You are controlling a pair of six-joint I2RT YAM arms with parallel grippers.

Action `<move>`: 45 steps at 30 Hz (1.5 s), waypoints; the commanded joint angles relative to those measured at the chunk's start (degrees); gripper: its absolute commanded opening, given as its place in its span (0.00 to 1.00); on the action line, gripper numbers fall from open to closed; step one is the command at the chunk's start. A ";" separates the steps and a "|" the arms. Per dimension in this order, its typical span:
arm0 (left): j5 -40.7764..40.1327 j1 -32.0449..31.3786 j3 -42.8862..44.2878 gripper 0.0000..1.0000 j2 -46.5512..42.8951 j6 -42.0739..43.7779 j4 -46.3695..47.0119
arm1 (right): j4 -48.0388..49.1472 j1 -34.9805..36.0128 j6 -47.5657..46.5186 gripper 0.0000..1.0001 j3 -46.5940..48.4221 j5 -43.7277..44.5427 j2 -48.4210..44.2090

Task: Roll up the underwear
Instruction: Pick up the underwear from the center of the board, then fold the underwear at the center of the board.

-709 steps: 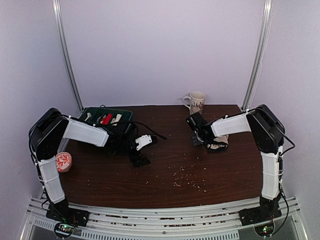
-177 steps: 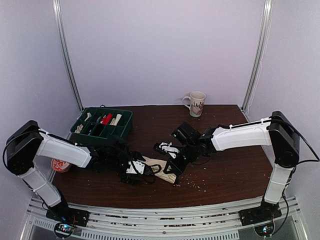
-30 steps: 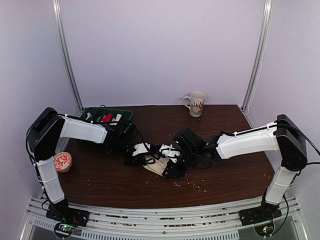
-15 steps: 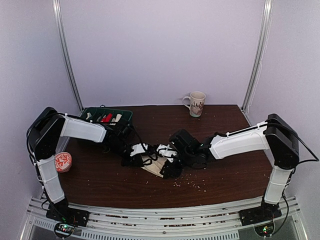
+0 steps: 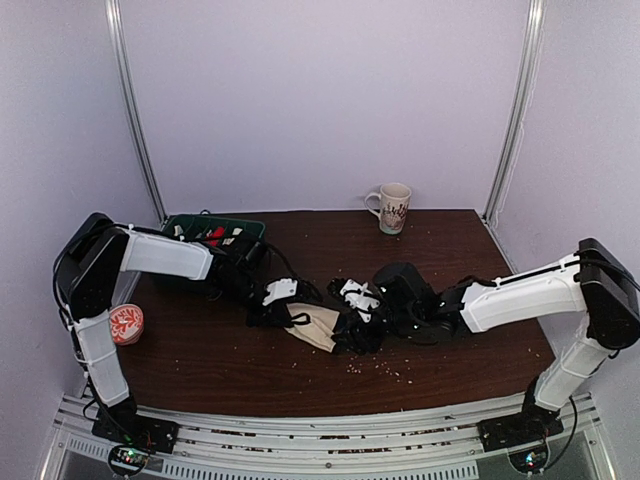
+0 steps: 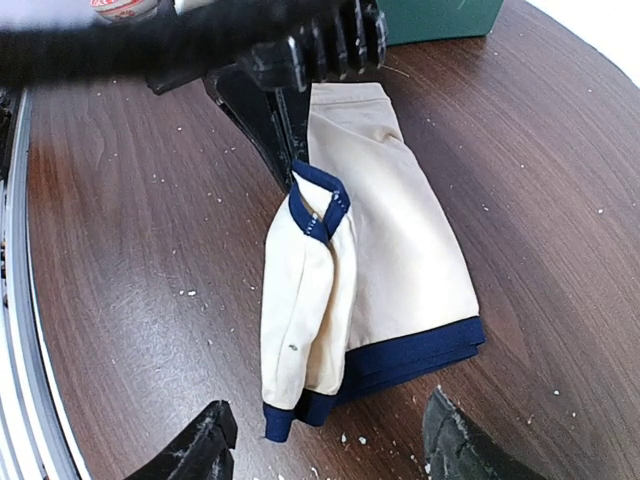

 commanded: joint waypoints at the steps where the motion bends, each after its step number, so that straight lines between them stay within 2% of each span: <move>1: 3.82 1.20 2.27 0.00 1.76 -0.71 -0.45 | 5.67 0.18 0.98 0.67 -1.64 1.24 1.50; 13: 5.24 1.97 4.33 0.00 3.70 -1.16 -2.56 | 2.22 0.15 0.96 0.65 3.66 -1.60 10.57; 20: 5.25 2.04 4.52 0.00 3.88 -1.07 -2.76 | 2.31 0.17 1.41 0.59 4.47 -3.38 11.52; 22: 5.25 2.06 4.60 0.00 3.88 -1.06 -2.74 | 1.80 0.14 1.37 0.50 5.20 -4.60 12.17; 27: 5.44 2.06 4.68 0.00 3.91 -0.58 -3.34 | -2.57 0.13 1.05 0.08 8.16 -8.32 13.93; 29: 5.80 2.01 4.69 0.00 3.84 0.22 -4.05 | -3.49 0.07 1.17 0.00 8.18 -8.11 13.41; 36: 6.08 2.01 4.26 0.00 3.13 4.21 -6.78 | -8.94 -0.01 1.65 0.00 8.62 -6.58 7.89; 43: 9.13 1.66 4.22 0.00 1.60 12.23 -14.11 | -15.16 -0.04 2.16 0.00 7.51 -6.65 1.97; 45: 8.53 0.94 4.09 0.03 1.72 12.64 -14.60 | -15.43 -0.04 2.41 0.00 6.53 -6.85 0.96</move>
